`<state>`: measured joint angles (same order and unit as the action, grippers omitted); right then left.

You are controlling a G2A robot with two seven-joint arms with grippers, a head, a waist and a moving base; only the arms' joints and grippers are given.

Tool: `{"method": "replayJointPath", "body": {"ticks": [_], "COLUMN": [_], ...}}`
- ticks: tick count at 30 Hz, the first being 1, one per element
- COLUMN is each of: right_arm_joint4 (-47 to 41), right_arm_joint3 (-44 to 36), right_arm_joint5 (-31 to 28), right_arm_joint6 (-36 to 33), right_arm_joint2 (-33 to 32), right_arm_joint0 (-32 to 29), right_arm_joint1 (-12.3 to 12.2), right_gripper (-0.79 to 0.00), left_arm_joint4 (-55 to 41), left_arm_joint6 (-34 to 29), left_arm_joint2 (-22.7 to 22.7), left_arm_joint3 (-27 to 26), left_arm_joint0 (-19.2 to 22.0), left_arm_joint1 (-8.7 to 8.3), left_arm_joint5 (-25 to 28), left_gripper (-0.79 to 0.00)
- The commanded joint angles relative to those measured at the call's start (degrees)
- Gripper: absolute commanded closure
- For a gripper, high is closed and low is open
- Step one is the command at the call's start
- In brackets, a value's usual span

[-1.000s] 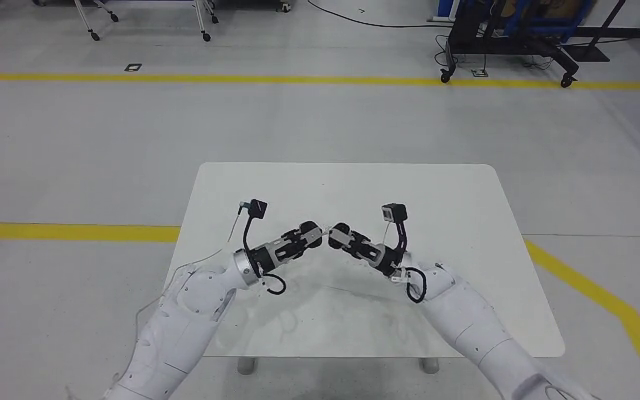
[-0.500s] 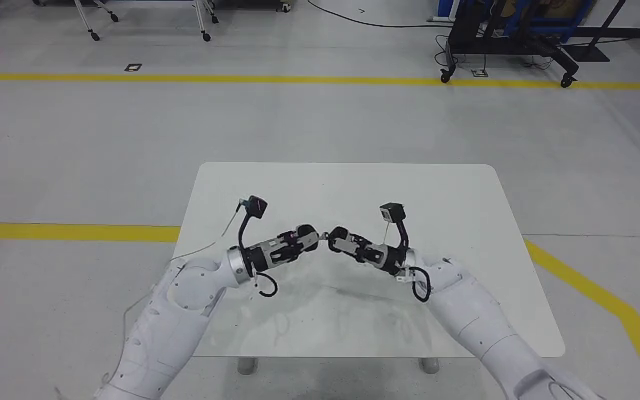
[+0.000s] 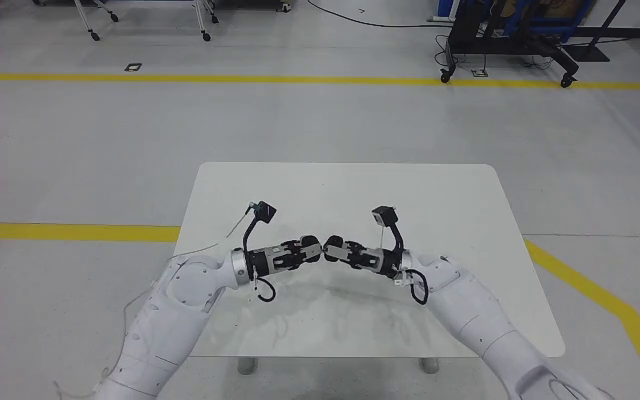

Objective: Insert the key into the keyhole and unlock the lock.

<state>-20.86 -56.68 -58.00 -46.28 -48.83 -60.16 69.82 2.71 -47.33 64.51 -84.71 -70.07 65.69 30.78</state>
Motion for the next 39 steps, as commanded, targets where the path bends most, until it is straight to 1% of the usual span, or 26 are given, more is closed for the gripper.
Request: {"method": "replayJointPath", "body": {"ticks": [1, 4, 6, 7, 8, 21, 22, 23, 24, 29, 33, 35, 38, 39], "right_arm_joint4": [-0.45, -0.96, -1.14, -1.25, -1.41, -1.84, -1.96, -2.07, -2.17, -1.64, 0.09, 4.49, 11.32, 13.38], "right_arm_joint3": [-0.04, -0.07, -0.06, -0.05, -0.04, -0.08, -0.08, -0.1, -0.11, 0.19, 0.09, 0.17, -0.71, -1.48], "right_arm_joint5": [0.0, 0.0, 0.0, 0.0, 0.0, 0.0, 0.0, 0.0, 0.0, 0.0, 0.0, 0.0, 0.0, 0.0], "right_arm_joint6": [0.0, 0.0, 0.0, 0.0, 0.0, 0.0, 0.0, 0.0, 0.0, 0.0, 0.95, 3.32, 8.37, 10.31], "right_arm_joint2": [0.54, 1.13, 1.49, 1.63, 1.73, 2.79, 2.8, 2.79, 2.74, 2.04, -1.34, -3.85, -8.02, -9.27], "right_arm_joint0": [0.21, 0.5, 0.6, 0.65, 0.68, 0.8, 0.8, 0.79, 0.8, 0.53, -0.3, -0.94, -2.64, -3.42], "right_arm_joint1": [-0.17, -0.45, -0.63, -0.71, -0.79, -1.52, -1.56, -1.59, -1.62, -1.84, -2.4, -2.87, -3.68, -3.91], "right_gripper": [-0.256, -0.228, -0.068, -0.009, 0.0, 0.0, 0.0, 0.0, 0.0, 0.0, 0.0, 0.0, 0.0, 0.0], "left_arm_joint4": [0.09, 0.28, 0.46, 0.55, 0.64, 0.81, 0.83, 0.9, 0.98, 2.21, 2.82, 3.1, 8.83, 11.93], "left_arm_joint6": [0.13, 0.03, 0.13, 0.17, 0.19, 1.32, 1.37, 1.48, 1.54, 2.9, 4.52, 3.98, 3.31, 3.77], "left_arm_joint2": [-0.05, -0.36, -0.55, -0.62, -0.68, -0.9, -0.91, -0.87, -0.85, -0.23, 1.36, 2.03, 3.44, 4.18], "left_arm_joint3": [0.08, 0.17, 0.21, 0.23, 0.24, 0.11, 0.1, 0.18, 0.15, 0.34, 0.23, -0.34, -3.9, -5.51], "left_arm_joint0": [0.06, 0.12, 0.17, 0.2, 0.24, 0.28, 0.3, 0.31, 0.36, 0.64, 0.54, 0.26, -0.78, -1.51], "left_arm_joint1": [-0.05, -0.1, -0.13, -0.14, -0.16, -0.43, -0.45, -0.48, -0.5, -0.67, -0.98, -1.22, -1.88, -2.14], "left_arm_joint5": [-0.1, -0.1, -0.1, -0.11, -0.14, -0.36, -0.44, -0.81, -1.2, -1.73, -1.39, -1.38, -2.11, -3.54], "left_gripper": [0.0, 0.0, 0.0, 0.0, 0.0, 0.0, -0.108, -0.431, -0.785, -0.785, -0.785, -0.785, -0.785, -0.785]}}
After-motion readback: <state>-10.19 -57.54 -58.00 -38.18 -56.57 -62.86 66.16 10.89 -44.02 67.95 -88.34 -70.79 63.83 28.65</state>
